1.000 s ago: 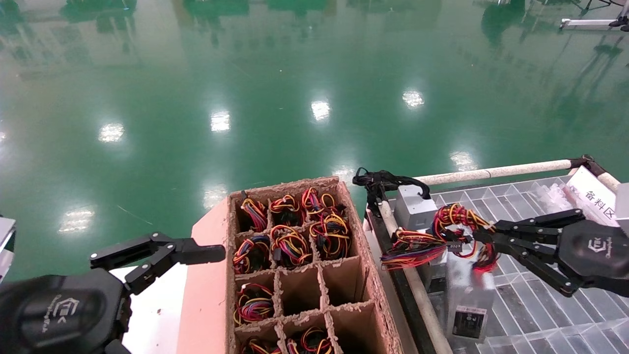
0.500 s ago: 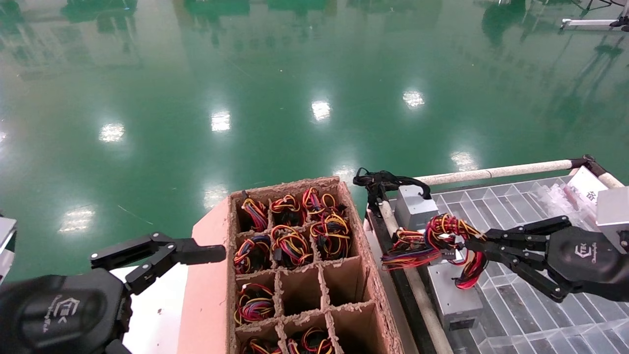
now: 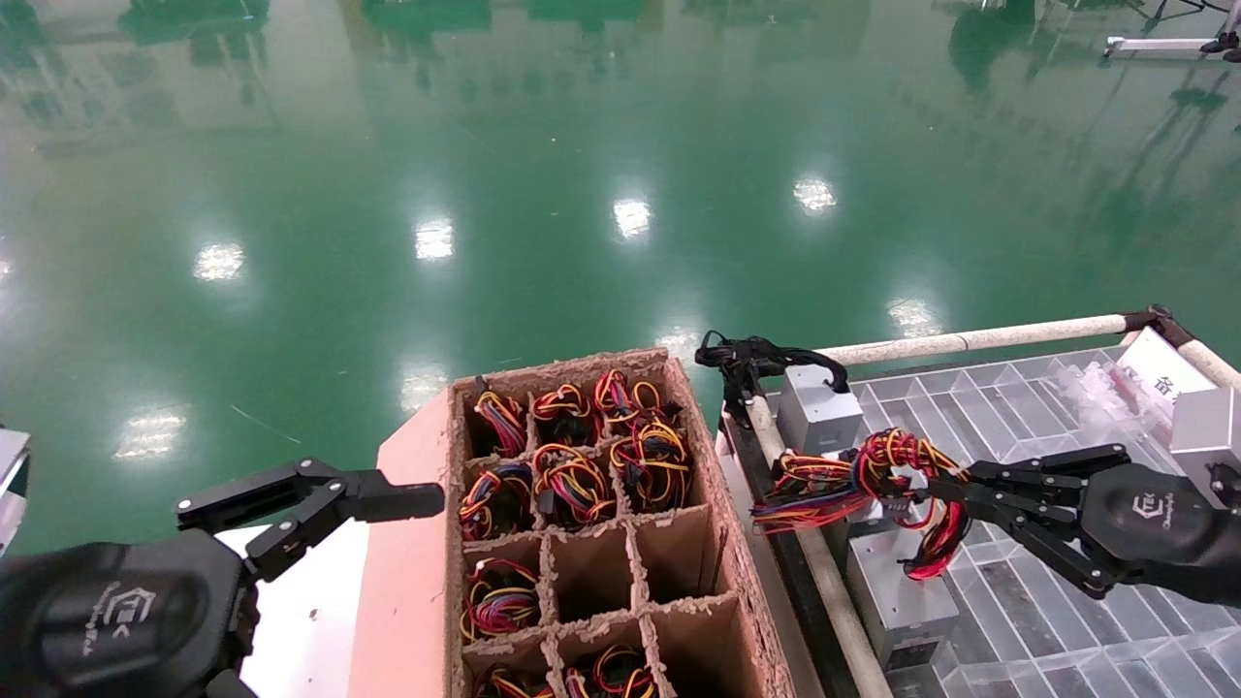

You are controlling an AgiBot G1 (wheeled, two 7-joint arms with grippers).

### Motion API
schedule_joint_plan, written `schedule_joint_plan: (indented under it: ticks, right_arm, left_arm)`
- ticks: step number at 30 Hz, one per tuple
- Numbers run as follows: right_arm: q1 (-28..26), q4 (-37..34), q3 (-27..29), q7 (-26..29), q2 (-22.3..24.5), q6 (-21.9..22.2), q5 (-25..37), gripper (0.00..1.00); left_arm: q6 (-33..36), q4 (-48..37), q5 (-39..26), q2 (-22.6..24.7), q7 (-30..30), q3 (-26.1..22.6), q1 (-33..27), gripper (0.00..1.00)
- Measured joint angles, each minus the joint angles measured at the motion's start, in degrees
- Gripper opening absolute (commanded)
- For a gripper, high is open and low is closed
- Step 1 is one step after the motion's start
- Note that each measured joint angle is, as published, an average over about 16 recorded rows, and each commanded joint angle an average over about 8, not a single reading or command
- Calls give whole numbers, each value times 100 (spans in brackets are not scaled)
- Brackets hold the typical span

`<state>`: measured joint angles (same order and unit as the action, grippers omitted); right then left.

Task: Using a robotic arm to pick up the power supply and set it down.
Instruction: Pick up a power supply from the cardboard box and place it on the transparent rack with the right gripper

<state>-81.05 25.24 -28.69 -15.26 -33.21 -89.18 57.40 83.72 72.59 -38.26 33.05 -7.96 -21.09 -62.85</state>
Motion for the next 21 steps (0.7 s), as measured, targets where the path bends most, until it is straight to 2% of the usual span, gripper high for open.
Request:
schedule_joint_plan:
  ticks: [4,6,12,14,21]
  right_arm:
    - [-26,-277,-20,-152,-39,-24,-2,1]
    - [-37,-400,-28,-223,-55,-34,-4,11]
    - [-53,-663,-42,-379,-82,-52,-22,84]
    - [-55,-713,-44,-408,-87,-55,-29,99]
    - [-56,-767,-48,-438,-93,-56,-38,100]
  left_arm:
    - [0,0,0,0,0,0,0,100]
    - [0,0,1,0,0,0,0,100]
    - [-1,-1,1,0,0,0,1,100]
    - [-1,-1,2,-1,1,0,1,100]
    - [-2,-2,3,-1,1,0,1,100]
